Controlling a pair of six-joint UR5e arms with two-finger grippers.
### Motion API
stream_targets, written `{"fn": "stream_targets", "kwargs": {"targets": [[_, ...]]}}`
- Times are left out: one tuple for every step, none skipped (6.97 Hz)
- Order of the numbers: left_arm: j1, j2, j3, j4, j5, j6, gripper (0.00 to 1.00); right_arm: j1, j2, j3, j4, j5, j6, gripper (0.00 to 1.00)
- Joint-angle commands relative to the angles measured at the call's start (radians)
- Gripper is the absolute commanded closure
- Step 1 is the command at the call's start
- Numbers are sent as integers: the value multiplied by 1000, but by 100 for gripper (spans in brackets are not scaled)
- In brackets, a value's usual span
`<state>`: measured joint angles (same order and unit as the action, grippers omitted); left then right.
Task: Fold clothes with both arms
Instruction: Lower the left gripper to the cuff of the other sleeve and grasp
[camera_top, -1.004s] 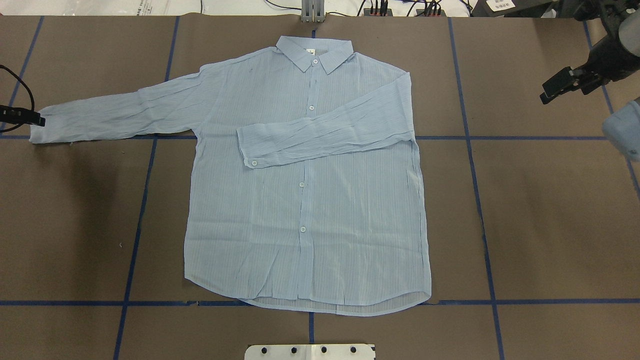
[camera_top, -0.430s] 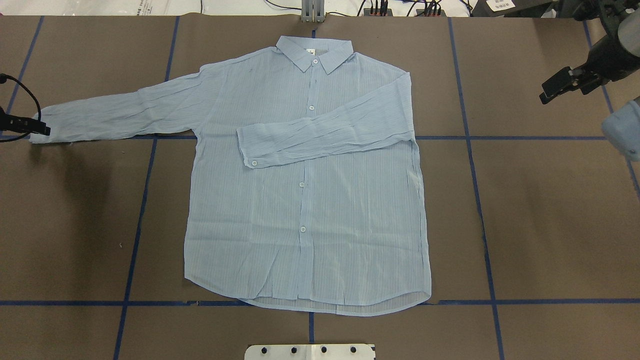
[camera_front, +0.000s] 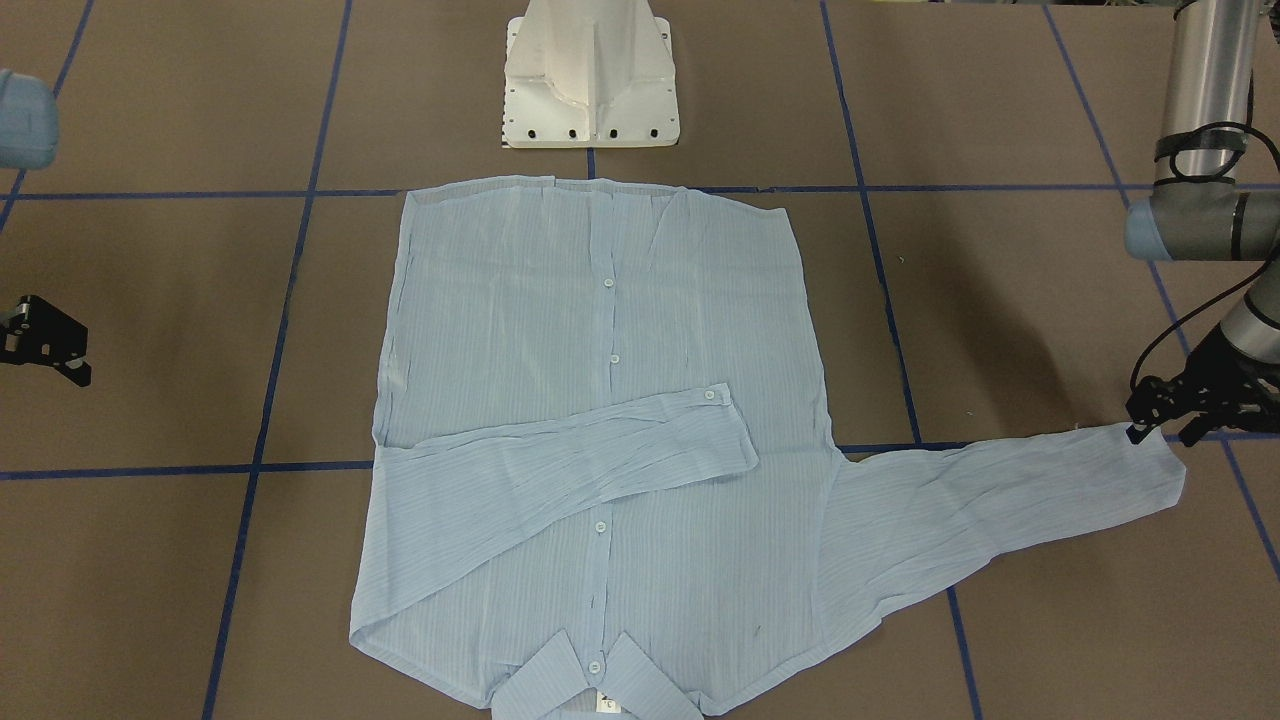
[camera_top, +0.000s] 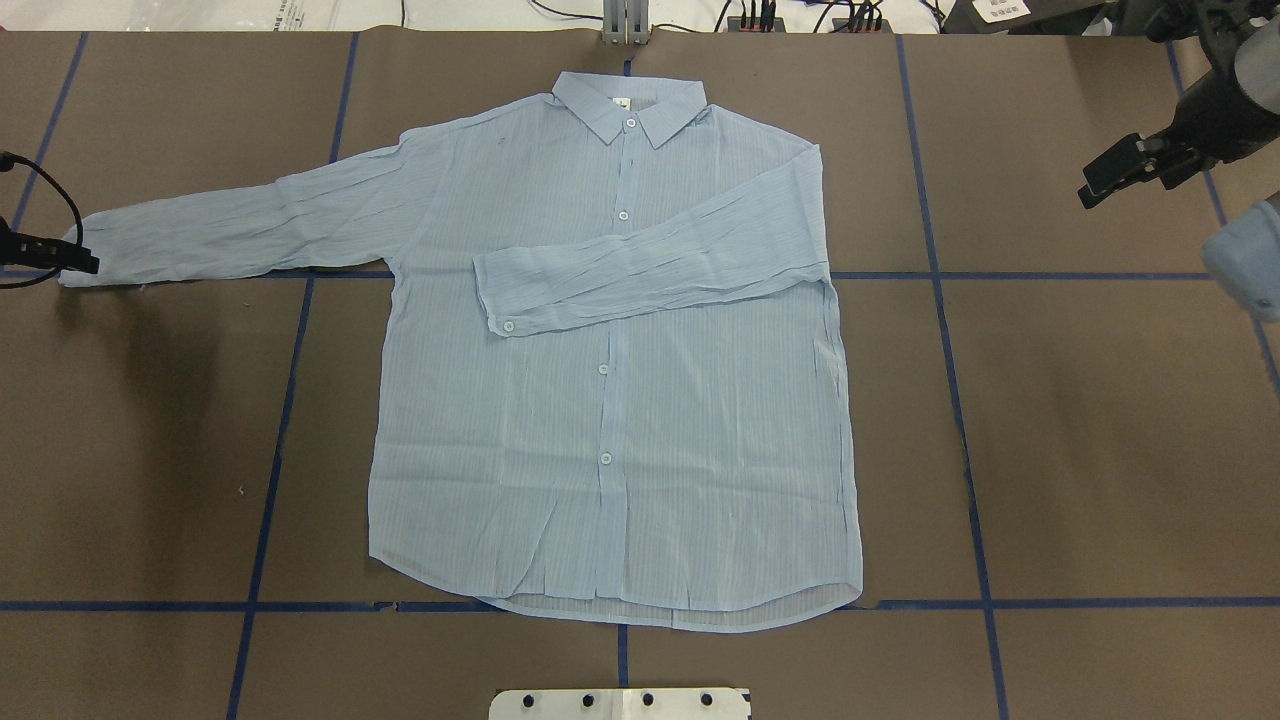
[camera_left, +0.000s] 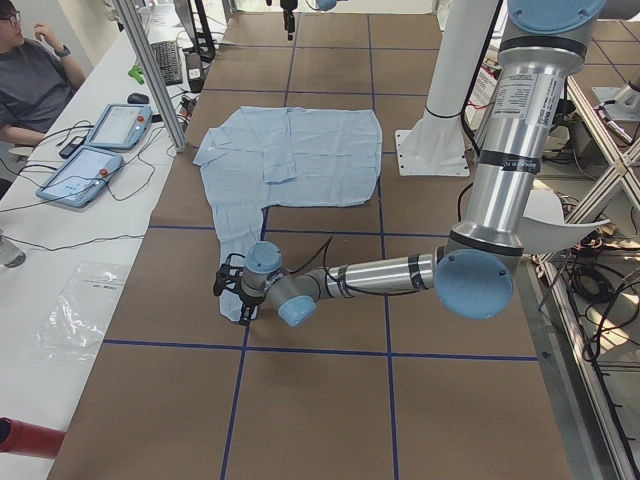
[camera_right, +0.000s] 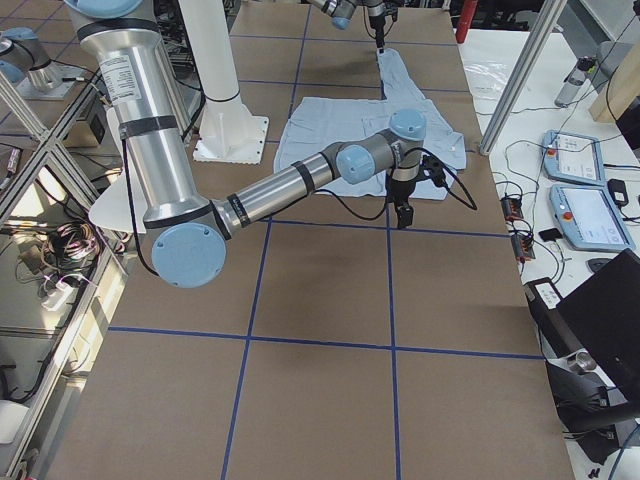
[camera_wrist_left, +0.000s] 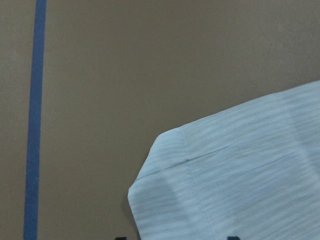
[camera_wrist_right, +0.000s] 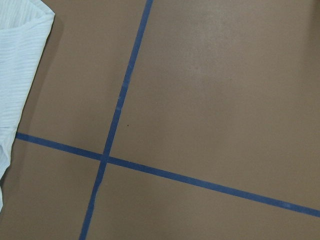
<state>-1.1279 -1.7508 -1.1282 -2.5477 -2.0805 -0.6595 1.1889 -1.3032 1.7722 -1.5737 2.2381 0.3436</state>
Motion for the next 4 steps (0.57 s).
{"fn": "stream_targets", "kwargs": {"targets": [[3, 1, -1, 0, 0, 0, 32, 0, -1, 0, 0, 0, 0, 0], [14, 2, -1, 0, 2, 0, 32, 0, -1, 0, 0, 0, 0, 0], [14, 1, -1, 0, 2, 1, 32, 0, -2, -2, 0, 0, 0, 0], [19, 1, -1, 0, 2, 4, 32, 0, -1, -3, 0, 0, 0, 0]]}}
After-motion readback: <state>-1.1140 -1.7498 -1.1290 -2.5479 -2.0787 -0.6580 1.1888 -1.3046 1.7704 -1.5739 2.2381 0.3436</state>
